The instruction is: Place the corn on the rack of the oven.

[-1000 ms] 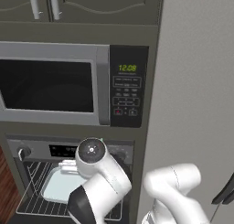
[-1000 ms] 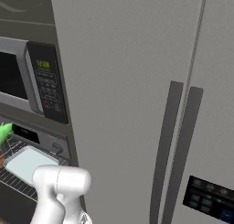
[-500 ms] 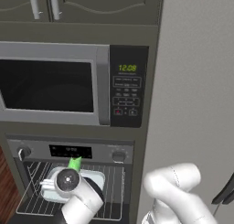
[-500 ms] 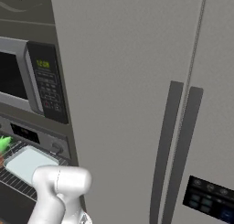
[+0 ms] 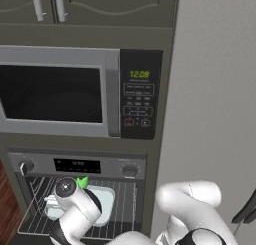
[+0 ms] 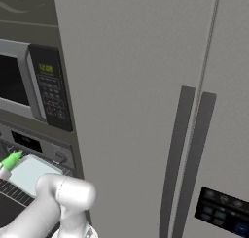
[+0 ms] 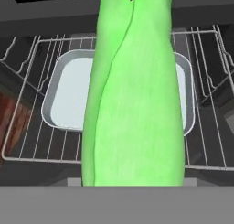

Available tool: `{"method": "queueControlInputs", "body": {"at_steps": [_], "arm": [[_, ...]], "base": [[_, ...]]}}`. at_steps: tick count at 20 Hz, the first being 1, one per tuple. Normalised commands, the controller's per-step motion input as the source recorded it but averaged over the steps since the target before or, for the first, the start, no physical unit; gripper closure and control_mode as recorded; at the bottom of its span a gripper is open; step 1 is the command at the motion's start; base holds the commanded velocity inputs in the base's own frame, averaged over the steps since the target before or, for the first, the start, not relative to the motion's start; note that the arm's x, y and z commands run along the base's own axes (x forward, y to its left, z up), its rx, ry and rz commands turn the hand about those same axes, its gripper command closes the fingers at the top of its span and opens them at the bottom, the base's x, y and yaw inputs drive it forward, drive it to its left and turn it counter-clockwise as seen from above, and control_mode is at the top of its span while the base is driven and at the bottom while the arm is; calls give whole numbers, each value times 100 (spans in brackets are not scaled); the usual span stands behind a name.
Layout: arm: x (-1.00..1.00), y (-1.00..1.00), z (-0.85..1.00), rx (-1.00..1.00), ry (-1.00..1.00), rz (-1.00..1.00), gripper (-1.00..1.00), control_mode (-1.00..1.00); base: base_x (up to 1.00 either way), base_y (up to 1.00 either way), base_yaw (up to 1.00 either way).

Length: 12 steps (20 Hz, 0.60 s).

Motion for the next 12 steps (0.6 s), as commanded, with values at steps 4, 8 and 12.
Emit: {"method": "queueControlInputs", "body": {"at_steps": [4, 8, 12], "arm": [[15, 22, -38, -14, 10, -8, 100, -100], [28, 2, -34, -10, 15, -5, 100, -100], [24, 0, -28, -8, 0, -3, 100, -100]], "base": [[0, 0, 0], [0, 0, 0], [0, 0, 0]]}}
